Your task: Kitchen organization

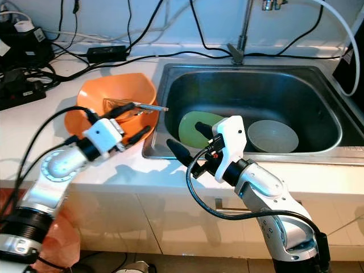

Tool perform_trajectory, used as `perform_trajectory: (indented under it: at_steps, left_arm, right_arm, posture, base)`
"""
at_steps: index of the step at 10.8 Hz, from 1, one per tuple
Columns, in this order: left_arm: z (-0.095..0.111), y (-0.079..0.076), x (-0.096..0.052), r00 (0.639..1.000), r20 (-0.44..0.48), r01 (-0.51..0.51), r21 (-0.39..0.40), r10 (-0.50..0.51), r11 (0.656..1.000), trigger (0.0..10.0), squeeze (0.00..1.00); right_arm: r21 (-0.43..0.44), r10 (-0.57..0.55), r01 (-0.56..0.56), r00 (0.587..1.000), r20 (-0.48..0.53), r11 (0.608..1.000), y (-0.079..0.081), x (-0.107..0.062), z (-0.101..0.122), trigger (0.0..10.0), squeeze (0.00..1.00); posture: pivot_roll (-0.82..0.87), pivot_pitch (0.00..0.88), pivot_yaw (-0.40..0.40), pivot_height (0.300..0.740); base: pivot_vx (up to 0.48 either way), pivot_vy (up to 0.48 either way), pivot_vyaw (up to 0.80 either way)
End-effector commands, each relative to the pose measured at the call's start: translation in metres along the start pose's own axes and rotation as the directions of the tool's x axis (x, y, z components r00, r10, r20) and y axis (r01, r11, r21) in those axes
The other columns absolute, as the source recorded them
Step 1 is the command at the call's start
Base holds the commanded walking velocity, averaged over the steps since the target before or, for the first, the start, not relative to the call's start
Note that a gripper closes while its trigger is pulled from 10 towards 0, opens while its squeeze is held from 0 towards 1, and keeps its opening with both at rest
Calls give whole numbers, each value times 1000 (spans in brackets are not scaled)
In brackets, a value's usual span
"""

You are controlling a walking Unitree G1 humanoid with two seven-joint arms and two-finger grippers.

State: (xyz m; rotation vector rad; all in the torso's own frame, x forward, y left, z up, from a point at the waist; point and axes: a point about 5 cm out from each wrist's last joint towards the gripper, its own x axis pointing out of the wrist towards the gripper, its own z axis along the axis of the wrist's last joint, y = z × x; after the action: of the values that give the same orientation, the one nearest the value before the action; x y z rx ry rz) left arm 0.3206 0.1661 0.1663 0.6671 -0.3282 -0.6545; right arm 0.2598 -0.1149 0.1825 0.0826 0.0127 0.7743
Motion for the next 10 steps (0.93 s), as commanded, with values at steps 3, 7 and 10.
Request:
perform_trajectory:
  at_steps: [3, 7, 10]
  left_arm:
    - [0, 8, 1, 1000, 3, -13, 9, 13, 1000, 0, 0]
    - [0, 6, 2, 1000, -1, -6, 19, 6, 1000, 4627, 0]
    - [4, 10, 5, 999, 27, -31, 17, 31, 999, 4784, 0]
  right_arm:
    - [0, 12, -12, 1000, -2, 1000, 5, 1, 0, 10000, 0]
    - [-1, 4, -4, 1000, -1, 1000, 4, 1, 0, 10000, 0]
    - [-2, 2, -2, 1000, -2, 1000, 4, 1, -1, 10000, 0]
  posture:
    - [70, 60, 67, 740]
    - [68, 60, 67, 740]
    - [65, 60, 68, 740]
  base:
    - [0, 0, 0]
    - [0, 0, 0]
    - [0, 0, 0]
